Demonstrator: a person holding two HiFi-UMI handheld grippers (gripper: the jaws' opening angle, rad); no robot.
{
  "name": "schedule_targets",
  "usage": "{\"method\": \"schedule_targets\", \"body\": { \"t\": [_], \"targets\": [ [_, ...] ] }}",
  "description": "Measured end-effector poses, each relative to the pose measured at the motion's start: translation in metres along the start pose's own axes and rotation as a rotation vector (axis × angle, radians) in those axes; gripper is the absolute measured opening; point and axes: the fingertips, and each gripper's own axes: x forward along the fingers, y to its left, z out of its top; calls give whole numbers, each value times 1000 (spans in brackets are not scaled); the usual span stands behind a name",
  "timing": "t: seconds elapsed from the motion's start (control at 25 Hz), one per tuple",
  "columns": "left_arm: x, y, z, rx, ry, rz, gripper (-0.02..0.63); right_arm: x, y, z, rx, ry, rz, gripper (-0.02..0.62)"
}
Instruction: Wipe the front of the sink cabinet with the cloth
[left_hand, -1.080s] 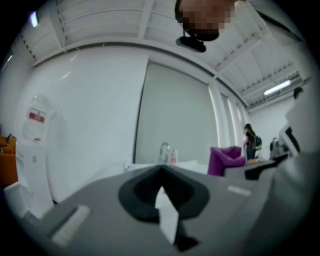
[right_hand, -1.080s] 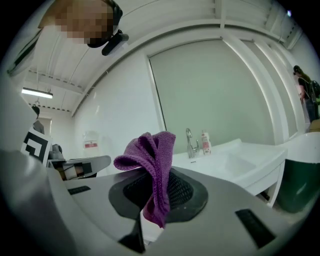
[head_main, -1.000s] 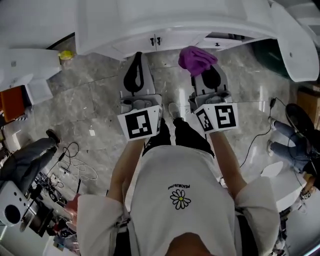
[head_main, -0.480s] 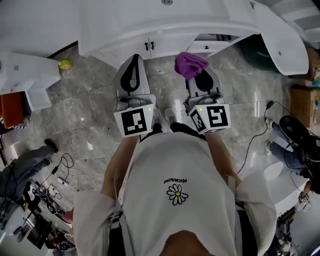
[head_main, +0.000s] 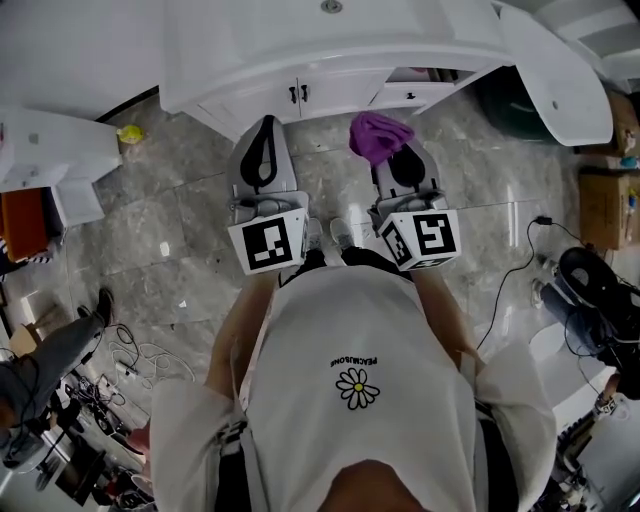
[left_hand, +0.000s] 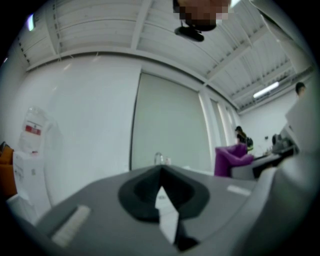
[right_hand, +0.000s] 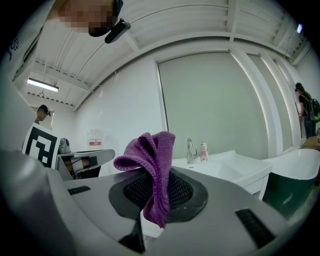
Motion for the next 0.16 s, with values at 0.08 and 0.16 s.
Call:
{"method": "schedule_targets", "body": {
  "t": [0.08, 0.16],
  "targets": [
    [0, -2, 6, -18, -27, 0, 5, -3, 0, -1, -2, 4, -2, 54],
    [-2, -4, 8, -27, -38, -2, 5, -5, 1, -2, -4, 8, -4, 54]
  ]
}}
